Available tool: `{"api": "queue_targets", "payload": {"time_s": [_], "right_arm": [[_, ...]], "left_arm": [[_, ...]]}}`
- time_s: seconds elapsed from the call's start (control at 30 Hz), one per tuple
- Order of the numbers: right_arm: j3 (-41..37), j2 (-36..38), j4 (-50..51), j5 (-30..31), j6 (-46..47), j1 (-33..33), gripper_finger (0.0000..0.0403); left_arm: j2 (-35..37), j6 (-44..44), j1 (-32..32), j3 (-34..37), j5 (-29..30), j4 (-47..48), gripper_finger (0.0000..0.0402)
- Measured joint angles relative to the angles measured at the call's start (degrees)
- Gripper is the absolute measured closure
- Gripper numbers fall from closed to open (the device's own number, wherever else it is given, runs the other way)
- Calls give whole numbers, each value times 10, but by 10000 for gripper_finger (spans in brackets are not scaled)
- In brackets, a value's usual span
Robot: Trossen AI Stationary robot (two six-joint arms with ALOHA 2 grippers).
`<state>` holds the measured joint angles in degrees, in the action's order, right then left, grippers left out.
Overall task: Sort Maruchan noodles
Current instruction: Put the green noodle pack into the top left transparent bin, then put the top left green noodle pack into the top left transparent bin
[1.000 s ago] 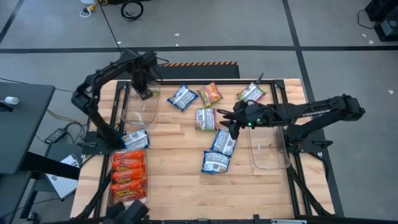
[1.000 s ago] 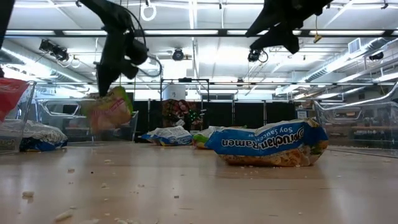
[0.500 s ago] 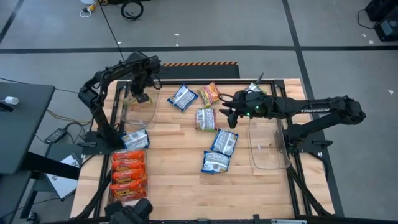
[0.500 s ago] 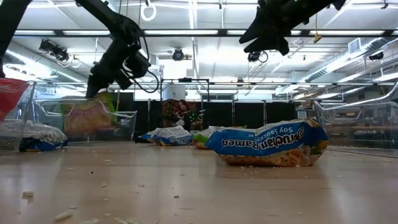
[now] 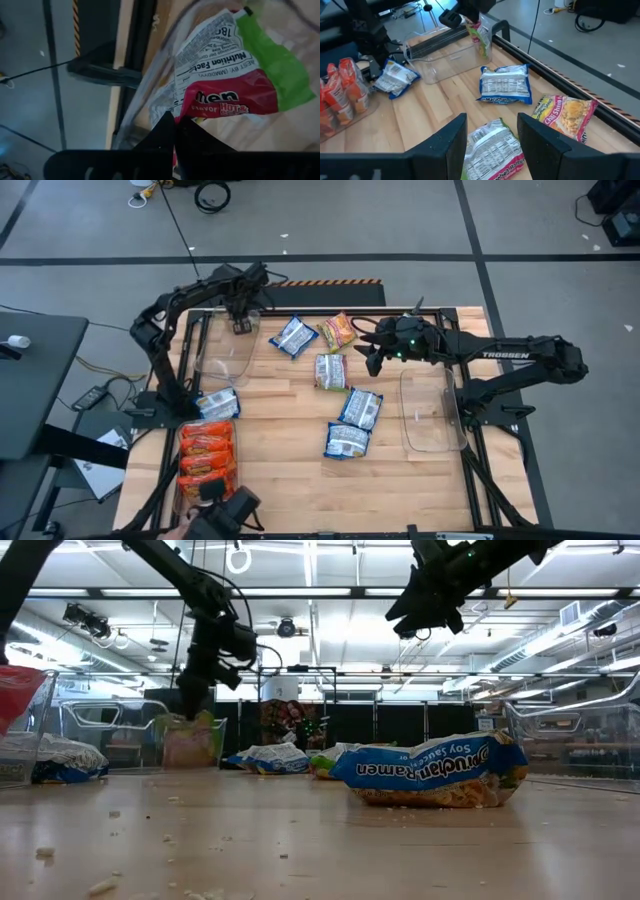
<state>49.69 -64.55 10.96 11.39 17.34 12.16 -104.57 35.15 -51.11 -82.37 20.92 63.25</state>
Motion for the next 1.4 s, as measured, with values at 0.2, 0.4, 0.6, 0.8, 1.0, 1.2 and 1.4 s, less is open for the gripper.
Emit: {"api": "queue_targets", "payload": {"time_s": [0.2, 0.4, 0.6, 0.8, 1.0, 1.2, 1.4], "right_arm": [[0, 0, 0, -7, -8, 0, 225], [0, 0, 0, -7, -6, 0, 225], [0, 0, 0, -10, -5, 0, 225], [0, 0, 6, -10, -17, 1, 225], [-1, 0, 58, -12, -11, 16, 225], [12, -4, 89, -12, -38, 32, 225], [16, -90, 76, -44, -44, 91, 225]], "left_arm": [[-42, -48, 0, 0, 24, -35, 395], [-51, -109, -2, 0, 73, -70, 383], [-51, -144, -10, 0, 104, -66, 336], [-50, -219, -29, 0, 108, -50, 276], [-45, -261, -37, 0, 115, -41, 237], [-40, -272, -38, 0, 119, -30, 232], [14, -272, -34, 0, 102, -17, 232]]}}
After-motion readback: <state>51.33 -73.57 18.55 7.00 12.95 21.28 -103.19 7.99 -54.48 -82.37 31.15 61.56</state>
